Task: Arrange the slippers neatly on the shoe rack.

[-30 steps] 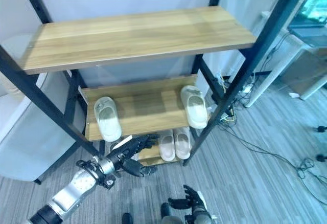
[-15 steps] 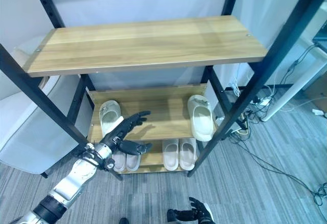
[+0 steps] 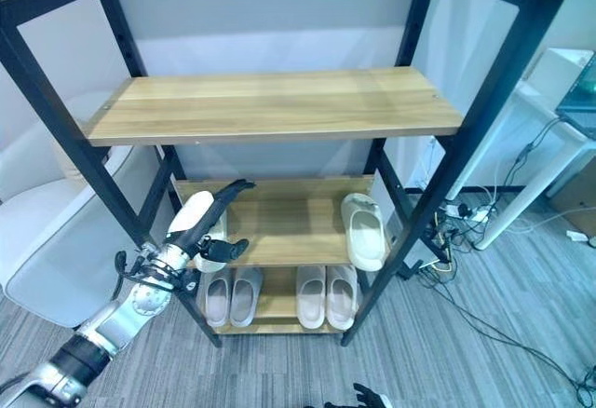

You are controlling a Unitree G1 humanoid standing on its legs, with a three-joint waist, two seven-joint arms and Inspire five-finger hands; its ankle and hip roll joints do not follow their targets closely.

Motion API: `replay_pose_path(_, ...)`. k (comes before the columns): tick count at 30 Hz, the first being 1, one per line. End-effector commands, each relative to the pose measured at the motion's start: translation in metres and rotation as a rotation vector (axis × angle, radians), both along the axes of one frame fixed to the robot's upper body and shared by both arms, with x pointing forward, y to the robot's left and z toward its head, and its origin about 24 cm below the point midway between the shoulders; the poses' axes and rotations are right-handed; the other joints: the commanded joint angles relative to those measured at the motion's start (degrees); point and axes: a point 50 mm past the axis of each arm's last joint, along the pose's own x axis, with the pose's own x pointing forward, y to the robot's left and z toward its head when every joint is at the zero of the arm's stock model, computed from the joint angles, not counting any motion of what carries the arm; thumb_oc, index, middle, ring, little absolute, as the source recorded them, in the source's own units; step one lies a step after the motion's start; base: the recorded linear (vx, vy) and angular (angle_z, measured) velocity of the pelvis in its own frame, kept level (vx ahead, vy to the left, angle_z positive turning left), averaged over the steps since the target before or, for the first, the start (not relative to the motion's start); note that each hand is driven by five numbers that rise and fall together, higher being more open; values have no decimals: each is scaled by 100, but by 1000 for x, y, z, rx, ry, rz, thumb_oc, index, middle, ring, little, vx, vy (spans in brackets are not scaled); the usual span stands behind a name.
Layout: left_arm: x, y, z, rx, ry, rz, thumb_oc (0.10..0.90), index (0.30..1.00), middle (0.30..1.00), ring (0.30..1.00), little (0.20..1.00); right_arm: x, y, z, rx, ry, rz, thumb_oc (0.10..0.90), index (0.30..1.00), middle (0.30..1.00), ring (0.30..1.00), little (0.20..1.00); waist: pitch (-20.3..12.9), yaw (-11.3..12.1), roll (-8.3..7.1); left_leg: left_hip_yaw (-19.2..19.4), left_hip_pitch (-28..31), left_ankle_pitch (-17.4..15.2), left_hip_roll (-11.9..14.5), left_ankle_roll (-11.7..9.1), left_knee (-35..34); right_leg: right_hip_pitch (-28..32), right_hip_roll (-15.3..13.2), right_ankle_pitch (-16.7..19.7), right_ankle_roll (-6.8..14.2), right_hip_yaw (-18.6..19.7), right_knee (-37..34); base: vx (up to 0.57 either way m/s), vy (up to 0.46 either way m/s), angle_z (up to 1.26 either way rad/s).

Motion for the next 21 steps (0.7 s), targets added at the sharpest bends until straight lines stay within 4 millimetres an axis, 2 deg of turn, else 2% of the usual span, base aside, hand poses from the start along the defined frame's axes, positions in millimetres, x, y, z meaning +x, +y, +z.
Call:
replay_pose_path(1, 44, -10, 92, 71, -437, 32, 800, 900, 900, 900, 900, 0, -18, 5, -62, -41, -69, 800, 900, 900, 900, 900, 111, -111, 29, 317, 25, -711, -359, 187, 47, 18, 63, -712, 160, 51, 79, -21, 4, 5)
replay_pose_path(2, 44, -10, 92, 72, -439, 32, 800, 900, 900, 900, 900, 0, -18, 5, -61, -42, -70, 800, 900, 900, 900, 900, 118, -106, 25, 322, -8, -653, -361, 186, 47, -15, 62, -658, 158, 55, 79, 55, 9, 1)
replay_pose_path(4, 49, -6, 98, 152, -479, 55, 800, 900, 900, 900, 900, -2, -20, 6, -78, -46, -55, 800, 900, 900, 900, 900, 122, -158, 107, 410, 3, -732, -357, 191, 47, -56, 57, -706, 206, 95, 79, 36, 15, -9)
replay_pose_path(9, 58, -3, 104, 252, -513, 90, 800, 900, 900, 900, 900, -6, -23, 7, -91, -42, -59, 800, 900, 900, 900, 900, 101, -197, 189, 499, -28, -768, -358, 195, 47, -128, 55, -722, 226, 174, 79, 25, 15, -10)
replay_pose_path(15, 69, 1, 107, 409, -564, 149, 800, 900, 900, 900, 900, -2, -24, 8, -106, -55, -52, 800, 900, 900, 900, 900, 158, -233, 214, 520, -104, -765, -370, 198, 47, -209, 69, -701, 237, 224, 79, 10, 4, -12)
replay_pose_path(21, 72, 6, 108, 441, -562, 185, 800, 900, 900, 900, 900, 6, -22, 9, -110, -77, -43, 800, 900, 900, 900, 900, 192, -251, 196, 551, -144, -769, -381, 202, 47, -285, 85, -676, 235, 262, 79, 0, 0, 0)
